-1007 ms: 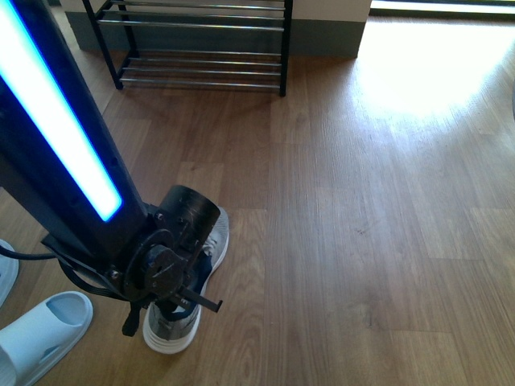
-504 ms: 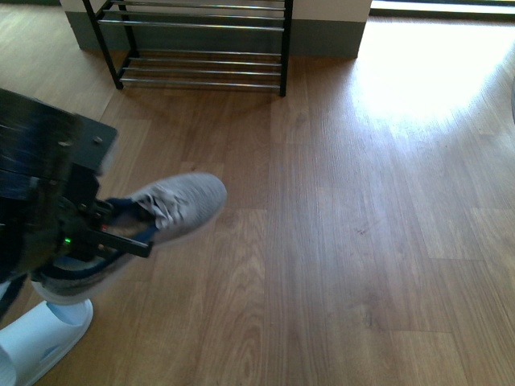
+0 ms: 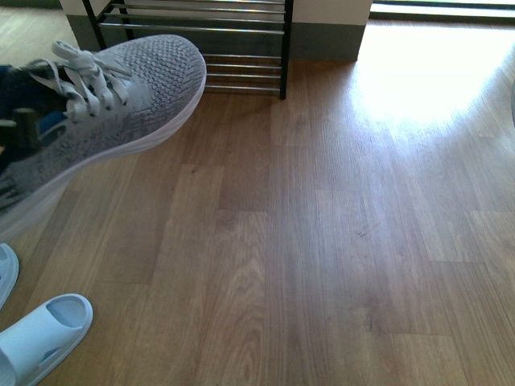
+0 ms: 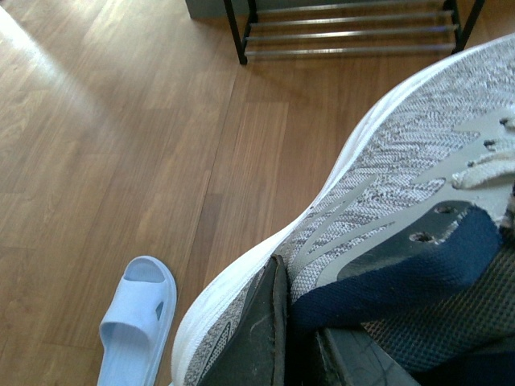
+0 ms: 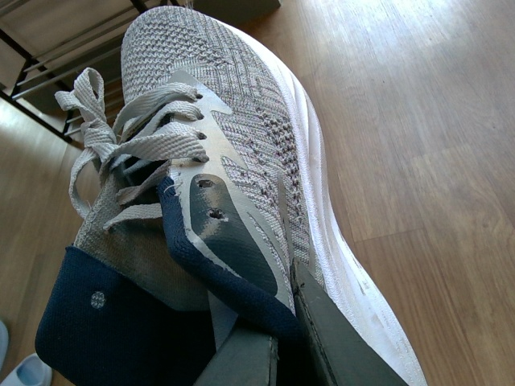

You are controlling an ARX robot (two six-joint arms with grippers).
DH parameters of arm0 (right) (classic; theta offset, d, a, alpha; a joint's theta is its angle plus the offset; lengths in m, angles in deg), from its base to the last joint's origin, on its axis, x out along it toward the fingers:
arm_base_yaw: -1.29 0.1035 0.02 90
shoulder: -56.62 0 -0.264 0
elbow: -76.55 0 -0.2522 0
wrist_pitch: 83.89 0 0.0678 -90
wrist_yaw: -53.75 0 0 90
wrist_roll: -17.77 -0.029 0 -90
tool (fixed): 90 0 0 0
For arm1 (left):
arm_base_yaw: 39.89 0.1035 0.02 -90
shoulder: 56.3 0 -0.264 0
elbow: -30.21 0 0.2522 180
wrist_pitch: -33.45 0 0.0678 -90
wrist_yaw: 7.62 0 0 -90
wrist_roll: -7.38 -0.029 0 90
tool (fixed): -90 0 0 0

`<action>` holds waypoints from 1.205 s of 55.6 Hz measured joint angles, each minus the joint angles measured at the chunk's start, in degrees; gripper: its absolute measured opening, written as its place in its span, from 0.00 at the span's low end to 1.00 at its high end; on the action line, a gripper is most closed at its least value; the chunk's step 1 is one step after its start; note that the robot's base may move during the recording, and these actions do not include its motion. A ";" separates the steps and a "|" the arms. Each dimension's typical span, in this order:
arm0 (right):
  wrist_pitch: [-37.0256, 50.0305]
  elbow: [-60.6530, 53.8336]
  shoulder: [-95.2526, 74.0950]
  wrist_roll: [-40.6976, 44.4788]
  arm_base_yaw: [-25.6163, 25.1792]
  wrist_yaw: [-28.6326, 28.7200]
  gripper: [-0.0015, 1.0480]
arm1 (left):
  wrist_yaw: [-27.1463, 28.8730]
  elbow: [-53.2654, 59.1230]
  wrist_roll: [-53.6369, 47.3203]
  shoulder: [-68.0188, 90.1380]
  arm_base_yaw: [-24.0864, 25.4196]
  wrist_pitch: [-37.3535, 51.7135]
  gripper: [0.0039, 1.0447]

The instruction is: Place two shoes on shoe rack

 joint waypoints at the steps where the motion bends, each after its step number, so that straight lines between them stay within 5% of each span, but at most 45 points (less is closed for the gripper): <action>1: 0.00 0.00 0.00 0.00 0.00 0.00 0.01 | 0.07 0.09 0.33 -0.72 0.02 -0.24 0.01; 24: 0.00 0.00 0.00 0.00 0.00 0.00 0.01 | 4.26 0.26 5.14 -22.91 -0.44 -11.56 0.01; 67: 0.02 -0.09 -0.07 -0.04 0.00 -0.26 0.01 | 3.78 0.28 5.35 -23.10 -0.44 -11.82 0.01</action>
